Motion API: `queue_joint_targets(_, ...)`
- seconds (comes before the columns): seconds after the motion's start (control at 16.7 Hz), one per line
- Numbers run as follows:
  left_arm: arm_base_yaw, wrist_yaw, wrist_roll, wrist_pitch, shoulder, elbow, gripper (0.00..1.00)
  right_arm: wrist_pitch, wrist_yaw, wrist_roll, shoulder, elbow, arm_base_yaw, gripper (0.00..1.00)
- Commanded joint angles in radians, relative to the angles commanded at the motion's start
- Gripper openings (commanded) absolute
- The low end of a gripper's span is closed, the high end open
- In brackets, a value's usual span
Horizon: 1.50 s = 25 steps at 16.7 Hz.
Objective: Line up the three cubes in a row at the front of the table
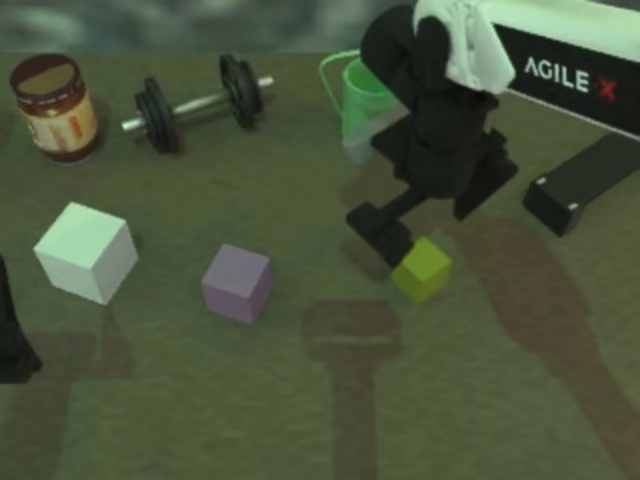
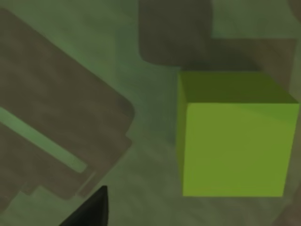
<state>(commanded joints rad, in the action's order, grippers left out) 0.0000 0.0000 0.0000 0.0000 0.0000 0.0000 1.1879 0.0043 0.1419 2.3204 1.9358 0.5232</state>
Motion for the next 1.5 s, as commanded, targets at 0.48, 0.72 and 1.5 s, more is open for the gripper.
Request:
queue_joint_targets(0.48, 0.000, 0.000, 0.000, 0.000, 0.000, 0.000, 1.00, -0.266, 0.001, -0.003, 0.099, -0.164, 0.004, 1.00)
queue_joint_targets(0.72, 0.000, 0.000, 0.000, 0.000, 0.000, 0.000, 1.00, -0.270, 0.001, -0.003, 0.101, -0.167, 0.005, 1.00)
queue_joint_targets(1.5, 0.000, 0.000, 0.000, 0.000, 0.000, 0.000, 1.00, -0.270, 0.001, -0.003, 0.101, -0.167, 0.005, 0.02)
